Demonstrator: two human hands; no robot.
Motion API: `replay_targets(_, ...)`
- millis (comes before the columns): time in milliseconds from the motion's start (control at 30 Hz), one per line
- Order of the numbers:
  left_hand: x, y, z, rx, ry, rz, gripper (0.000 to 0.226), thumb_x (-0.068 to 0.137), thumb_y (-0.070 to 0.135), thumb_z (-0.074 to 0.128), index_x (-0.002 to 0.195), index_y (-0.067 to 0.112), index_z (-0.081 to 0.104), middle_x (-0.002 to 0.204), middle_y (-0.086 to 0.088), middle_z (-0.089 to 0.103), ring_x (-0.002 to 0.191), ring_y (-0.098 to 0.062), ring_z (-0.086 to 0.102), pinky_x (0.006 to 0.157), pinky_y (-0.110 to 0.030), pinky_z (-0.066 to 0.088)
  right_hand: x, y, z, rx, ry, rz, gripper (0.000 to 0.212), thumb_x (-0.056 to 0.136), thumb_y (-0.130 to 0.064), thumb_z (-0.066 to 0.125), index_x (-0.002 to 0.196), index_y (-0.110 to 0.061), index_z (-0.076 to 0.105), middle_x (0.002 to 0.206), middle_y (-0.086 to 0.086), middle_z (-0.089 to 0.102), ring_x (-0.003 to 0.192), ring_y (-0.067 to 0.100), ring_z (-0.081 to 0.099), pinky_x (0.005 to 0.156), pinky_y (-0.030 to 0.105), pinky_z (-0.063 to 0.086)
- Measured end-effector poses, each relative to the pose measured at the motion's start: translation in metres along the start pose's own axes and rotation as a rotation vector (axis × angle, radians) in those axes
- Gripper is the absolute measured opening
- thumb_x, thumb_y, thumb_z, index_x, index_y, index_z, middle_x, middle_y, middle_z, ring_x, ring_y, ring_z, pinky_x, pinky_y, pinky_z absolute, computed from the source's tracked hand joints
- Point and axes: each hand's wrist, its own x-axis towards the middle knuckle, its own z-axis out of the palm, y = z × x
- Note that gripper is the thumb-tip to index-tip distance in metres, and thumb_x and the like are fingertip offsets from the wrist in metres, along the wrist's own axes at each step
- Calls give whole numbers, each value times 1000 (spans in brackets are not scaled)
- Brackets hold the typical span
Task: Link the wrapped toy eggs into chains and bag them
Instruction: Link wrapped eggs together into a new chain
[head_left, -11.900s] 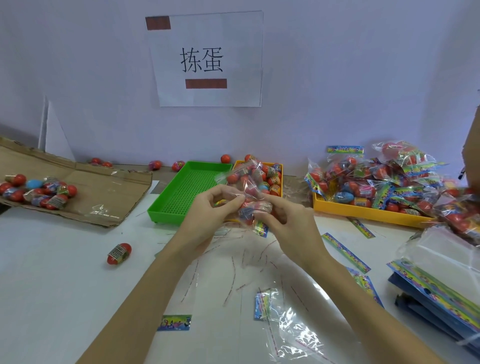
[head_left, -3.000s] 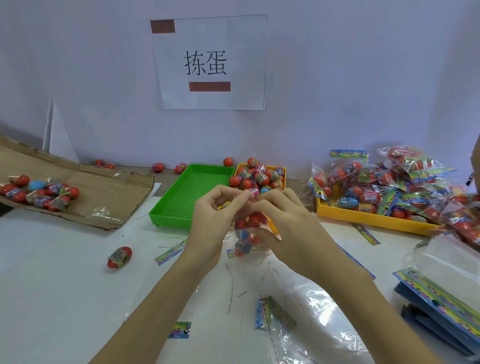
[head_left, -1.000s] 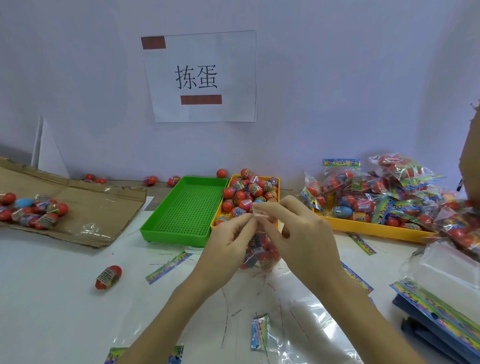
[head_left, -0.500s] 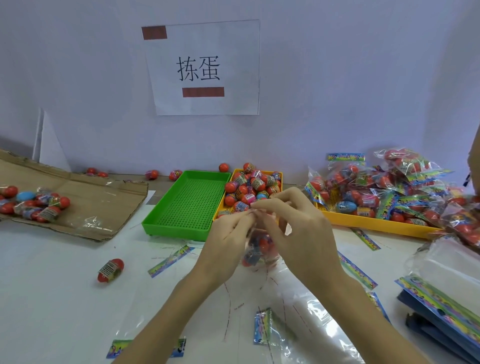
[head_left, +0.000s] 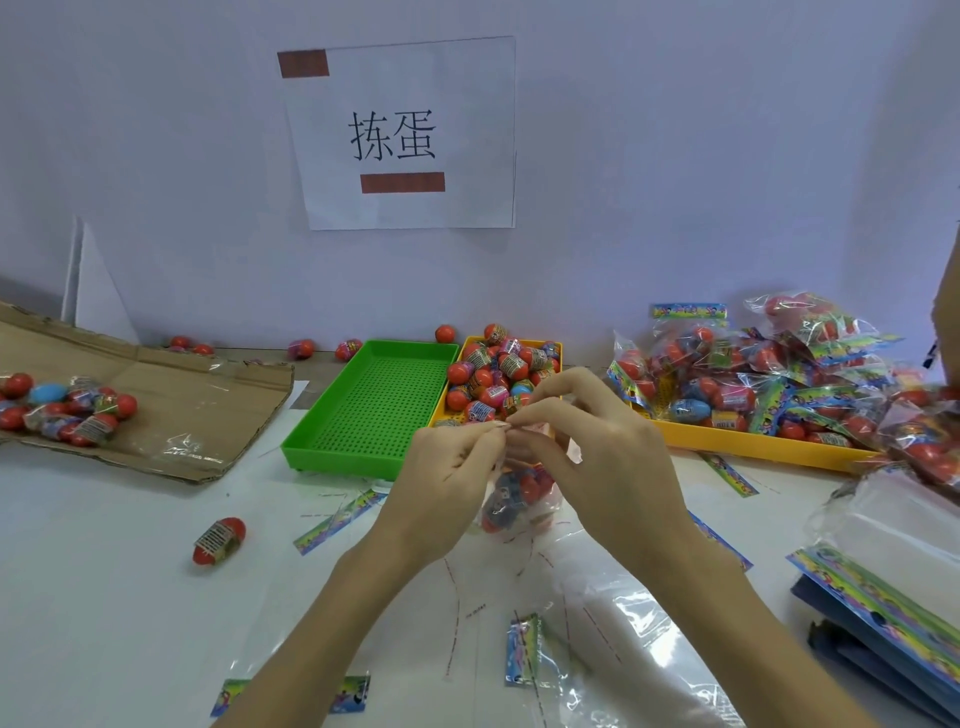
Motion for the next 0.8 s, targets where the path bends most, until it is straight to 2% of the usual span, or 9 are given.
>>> replay_targets(67, 0, 5, -1, 78, 31, 80, 51, 101, 5, 48, 69, 42, 62, 62, 30, 62, 63, 12, 59, 64, 0, 39, 0, -1, -1, -2, 8, 7, 14, 94, -30, 71, 91, -18, 78, 98, -3, 70, 70, 11, 63, 56, 37, 58)
replay_targets(100, 0, 8, -1, 127, 43, 102, 56, 101, 2, 49, 68, 47, 55, 58, 33, 57, 58, 14, 55, 60, 2, 35, 0, -1, -1, -2, 11, 16, 12, 93, -29, 73, 90, -18, 78, 97, -3, 70, 69, 11, 62, 56, 37, 58)
replay_targets(167, 1, 8, -2, 238, 56, 125, 51, 102, 11, 50, 68, 49, 53, 54, 26, 52, 52, 5, 50, 53, -6, 30, 0, -1, 0, 1, 20, 41, 10, 92, -29, 78, 90, -19, 78, 96, -3, 70, 69, 11, 62, 56, 37, 58)
replay_targets(267, 1, 0, -2, 328, 70, 145, 33, 102, 23, 51, 81, 41, 69, 62, 15, 60, 59, -7, 55, 54, -18, 35, 0, -2, 3, 21, 27, 73, 11, 92, -30, 77, 92, -19, 77, 100, -3, 68, 69, 12, 63, 57, 34, 58)
replay_targets(367, 0, 3, 0, 214, 122, 104, 17, 99, 26, 62, 95, 23, 79, 81, 16, 74, 77, -5, 71, 68, -18, 53, -1, -1, 4, 27, 38, 94, 18, 93, -33, 69, 95, -17, 78, 102, -1, 69, 66, 9, 61, 58, 26, 58)
replay_targets(467, 1, 3, 0, 91, 178, 26, 6, 95, 24, 74, 94, 24, 79, 82, 16, 76, 78, -6, 74, 74, -18, 57, -2, 2, 4, 30, 35, 103, 23, 95, -31, 64, 101, -15, 80, 108, 1, 71, 73, 9, 63, 62, 20, 56)
replay_targets(567, 4, -1, -2, 11, 158, -30, 8, 96, 13, 75, 95, 18, 81, 81, 9, 79, 80, -7, 76, 78, -22, 59, -4, 3, 6, 37, 8, 94, 23, 97, -26, 65, 111, -15, 79, 117, 1, 71, 82, 10, 67, 68, 19, 57)
replay_targets(667, 4, -1, -3, -59, 136, -79, 11, 96, 9, 73, 94, 16, 81, 82, 7, 80, 82, -9, 77, 79, -22, 60, -3, 3, 8, 31, 17, 75, 30, 96, -23, 68, 124, -17, 74, 119, -1, 73, 82, 0, 61, 72, 17, 57)
replay_targets(800, 4, 0, -3, -138, 75, -92, 12, 99, 7, 69, 97, 14, 79, 87, 4, 80, 86, -11, 78, 80, -21, 58, -3, 3, 8, 58, 11, 101, 31, 95, -22, 70, 126, -18, 72, 105, -3, 76, 73, -5, 53, 68, 16, 55)
